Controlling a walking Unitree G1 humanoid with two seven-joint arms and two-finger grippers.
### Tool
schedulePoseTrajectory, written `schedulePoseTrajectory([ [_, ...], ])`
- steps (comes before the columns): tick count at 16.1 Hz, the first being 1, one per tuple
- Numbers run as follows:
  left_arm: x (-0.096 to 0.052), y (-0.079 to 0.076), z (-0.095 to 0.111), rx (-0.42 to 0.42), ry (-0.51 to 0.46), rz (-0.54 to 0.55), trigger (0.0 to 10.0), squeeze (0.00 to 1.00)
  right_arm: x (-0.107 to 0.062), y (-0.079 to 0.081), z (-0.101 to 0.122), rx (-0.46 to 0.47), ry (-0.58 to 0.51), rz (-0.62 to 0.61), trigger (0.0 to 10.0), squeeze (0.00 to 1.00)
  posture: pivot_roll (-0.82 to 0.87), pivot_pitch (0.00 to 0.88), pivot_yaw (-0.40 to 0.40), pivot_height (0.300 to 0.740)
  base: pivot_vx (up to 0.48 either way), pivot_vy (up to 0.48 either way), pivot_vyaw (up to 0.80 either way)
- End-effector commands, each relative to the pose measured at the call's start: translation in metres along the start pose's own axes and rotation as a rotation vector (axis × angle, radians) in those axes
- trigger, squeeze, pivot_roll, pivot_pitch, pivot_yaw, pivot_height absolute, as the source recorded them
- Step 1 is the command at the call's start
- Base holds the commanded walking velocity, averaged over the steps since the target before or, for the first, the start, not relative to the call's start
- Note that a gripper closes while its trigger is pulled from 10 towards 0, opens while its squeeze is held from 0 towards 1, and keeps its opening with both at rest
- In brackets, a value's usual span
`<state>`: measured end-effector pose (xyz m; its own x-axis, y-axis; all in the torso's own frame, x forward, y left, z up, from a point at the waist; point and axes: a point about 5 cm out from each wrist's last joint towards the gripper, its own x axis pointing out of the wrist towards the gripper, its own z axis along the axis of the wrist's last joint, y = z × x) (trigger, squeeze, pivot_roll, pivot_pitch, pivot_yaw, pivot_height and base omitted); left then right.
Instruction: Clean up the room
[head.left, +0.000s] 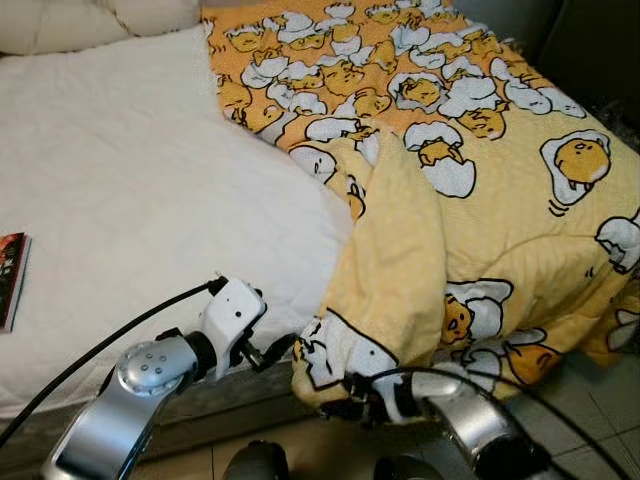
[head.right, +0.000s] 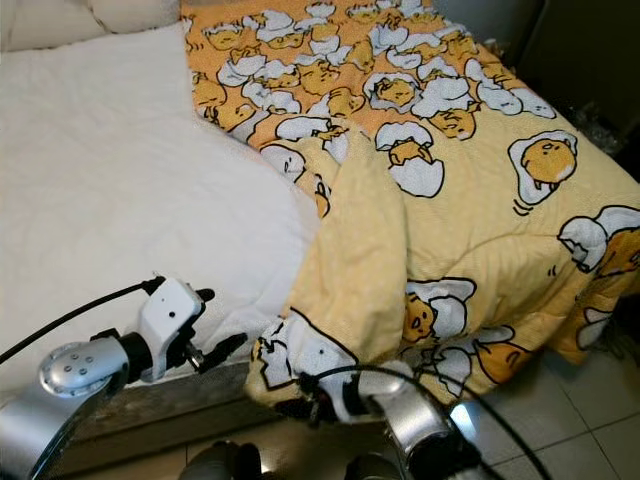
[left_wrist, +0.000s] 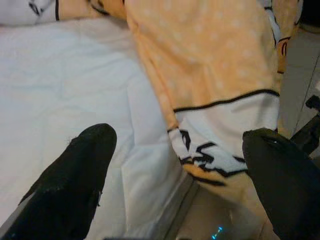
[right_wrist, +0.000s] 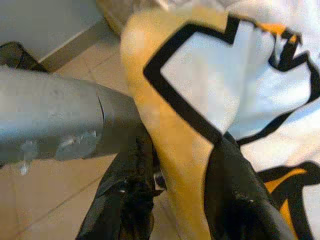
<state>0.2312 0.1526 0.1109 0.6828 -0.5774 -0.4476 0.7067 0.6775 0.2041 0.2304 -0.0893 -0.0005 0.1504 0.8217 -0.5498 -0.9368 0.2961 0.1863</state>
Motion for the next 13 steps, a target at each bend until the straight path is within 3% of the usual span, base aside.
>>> schedulePoseTrajectory([
  [1,0.001,-0.001,-0.003,0.008,0.013,0.001,10.0,0.27,-0.004,-0.002,0.008,-0.016,-0.042,-0.024,10.0,1.0,-0.04,0.069,0.064,0.74,0.0,0.0,0.0],
  [4,0.002,0.0,-0.005,0.013,0.013,0.002,10.0,0.26,-0.013,0.01,0.007,-0.047,-0.045,-0.01,10.0,1.0,-0.05,0.053,0.055,0.74,0.0,0.0,0.0],
  [8,0.002,0.003,-0.008,0.015,0.011,0.017,10.0,0.26,-0.028,-0.002,0.005,0.04,-0.064,-0.136,10.0,1.0,-0.04,0.03,0.047,0.74,0.0,0.0,0.0],
  [10,0.007,0.003,-0.015,-0.012,0.024,0.044,10.0,0.27,-0.044,-0.022,0.011,0.138,-0.137,-0.36,10.0,1.0,-0.06,0.01,0.043,0.74,0.0,0.0,0.0],
  [13,0.015,0.0,-0.015,-0.043,0.004,0.066,10.0,0.27,-0.057,-0.034,0.007,0.246,-0.178,-0.531,10.0,1.0,-0.08,0.0,0.042,0.74,0.0,0.0,0.0],
])
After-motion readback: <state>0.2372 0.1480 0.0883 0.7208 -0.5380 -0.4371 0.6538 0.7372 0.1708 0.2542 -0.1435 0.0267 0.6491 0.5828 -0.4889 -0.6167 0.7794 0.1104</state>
